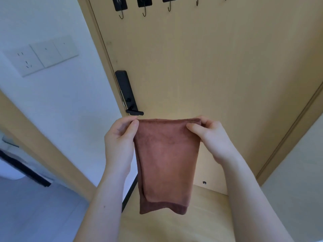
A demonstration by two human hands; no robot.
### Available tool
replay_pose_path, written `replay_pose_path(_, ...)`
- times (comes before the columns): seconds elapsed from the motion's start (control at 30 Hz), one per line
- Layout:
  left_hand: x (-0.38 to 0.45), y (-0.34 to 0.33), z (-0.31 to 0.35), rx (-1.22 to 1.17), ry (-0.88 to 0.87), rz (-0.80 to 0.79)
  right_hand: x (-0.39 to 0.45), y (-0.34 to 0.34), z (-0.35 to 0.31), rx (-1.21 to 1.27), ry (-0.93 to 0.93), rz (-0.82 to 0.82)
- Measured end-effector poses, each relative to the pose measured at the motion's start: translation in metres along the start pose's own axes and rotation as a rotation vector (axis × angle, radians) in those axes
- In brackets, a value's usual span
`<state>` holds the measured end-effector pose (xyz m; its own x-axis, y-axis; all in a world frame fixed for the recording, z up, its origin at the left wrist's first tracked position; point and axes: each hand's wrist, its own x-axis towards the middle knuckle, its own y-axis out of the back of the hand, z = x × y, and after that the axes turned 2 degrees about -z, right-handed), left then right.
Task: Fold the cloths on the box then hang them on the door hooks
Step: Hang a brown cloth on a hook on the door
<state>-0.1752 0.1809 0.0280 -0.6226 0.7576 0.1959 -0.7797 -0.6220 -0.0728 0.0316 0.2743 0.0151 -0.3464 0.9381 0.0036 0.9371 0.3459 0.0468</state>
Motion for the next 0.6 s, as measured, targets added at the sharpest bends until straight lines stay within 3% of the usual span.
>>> replay_pose_path(0.27,0.063,-0.034,-0.007,0.024,0.018,0.087,0.092,0.013,-0.009,-0.027,0.008,-0.115)
replay_pose_path(0.6,0.134,-0.043,-0.017,0.108,0.025,0.153,0.167,-0.015,0.002,0.144,0.064,0.0)
